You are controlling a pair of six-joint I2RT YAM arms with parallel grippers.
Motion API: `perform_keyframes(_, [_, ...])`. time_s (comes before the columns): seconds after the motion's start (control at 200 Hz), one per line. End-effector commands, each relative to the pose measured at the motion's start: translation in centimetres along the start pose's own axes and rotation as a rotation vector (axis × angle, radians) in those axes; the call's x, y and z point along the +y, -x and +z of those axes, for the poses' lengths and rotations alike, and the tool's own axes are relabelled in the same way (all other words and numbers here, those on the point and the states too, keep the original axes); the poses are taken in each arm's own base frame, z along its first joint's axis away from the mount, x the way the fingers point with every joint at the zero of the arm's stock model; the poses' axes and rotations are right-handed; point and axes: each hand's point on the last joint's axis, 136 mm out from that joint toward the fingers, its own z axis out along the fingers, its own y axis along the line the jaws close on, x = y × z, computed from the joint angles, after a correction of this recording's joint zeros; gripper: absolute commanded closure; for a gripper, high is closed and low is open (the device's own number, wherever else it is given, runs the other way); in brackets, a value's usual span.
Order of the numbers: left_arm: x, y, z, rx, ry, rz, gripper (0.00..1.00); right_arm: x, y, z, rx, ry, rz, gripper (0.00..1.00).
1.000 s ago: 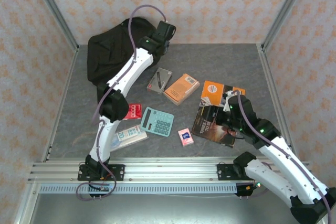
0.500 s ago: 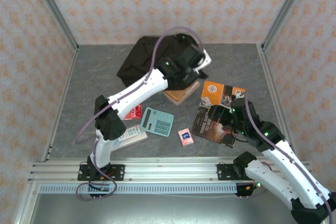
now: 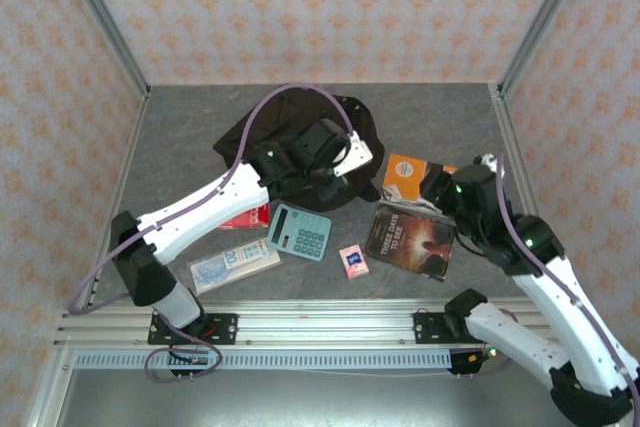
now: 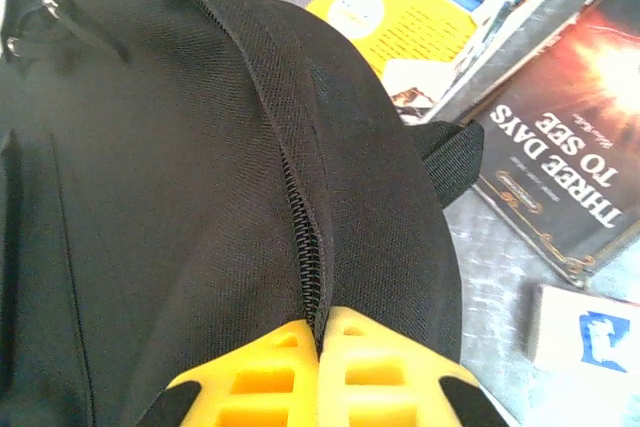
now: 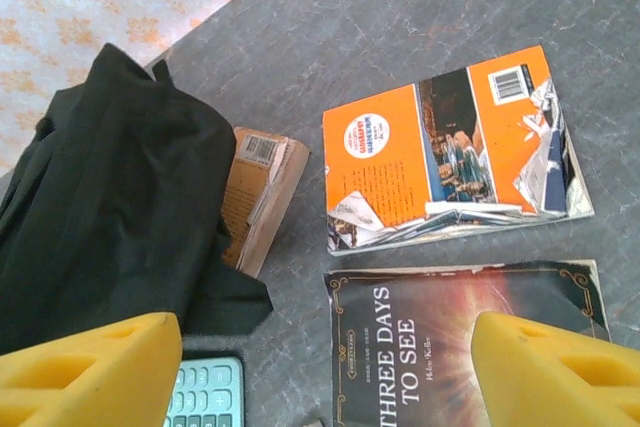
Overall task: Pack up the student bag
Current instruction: Place the student bag at the center of the table.
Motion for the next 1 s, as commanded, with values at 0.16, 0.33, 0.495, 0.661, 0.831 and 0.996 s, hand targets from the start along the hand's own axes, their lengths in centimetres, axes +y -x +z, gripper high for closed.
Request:
perform_keyframes(0.16, [-5.1, -4.2, -0.5, 0.029, -0.116, -0.003, 1.0, 5.6, 1.9, 3.4, 0.082, 0.01, -0.187, 0.26])
perform_keyframes(0.33, [-7.2, -6.2, 0.7, 0.085, -0.166, -0.039, 0.84, 7.6, 1.8, 8.3, 0.203, 0.017, -0.151, 0.26])
perform_keyframes(0.495, [-5.6, -5.3, -1.8, 0.019, -0.106, -0.095, 0.5, 9.9, 0.5, 12.6, 0.328, 0.095, -0.115, 0.26])
perform_keyframes(0.661, [-0.5, -2.4, -5.3, -0.145, 0.029, -0.34, 0.32, 11.9, -0.6, 15.8, 0.426, 0.13, -0.143, 0.27])
perform_keyframes(0.831, [3.8, -2.0, -3.9, -0.177, 0.056, -0.684, 0.42, 12.2, -1.8, 19.1, 0.495, 0.102, -0.194, 0.3])
perform_keyframes(0.996, [4.6, -0.4, -0.6, -0.15, 0.005, -0.837, 0.47, 12.7, -2.6, 21.3, 0.553, 0.13, -0.218, 0.36])
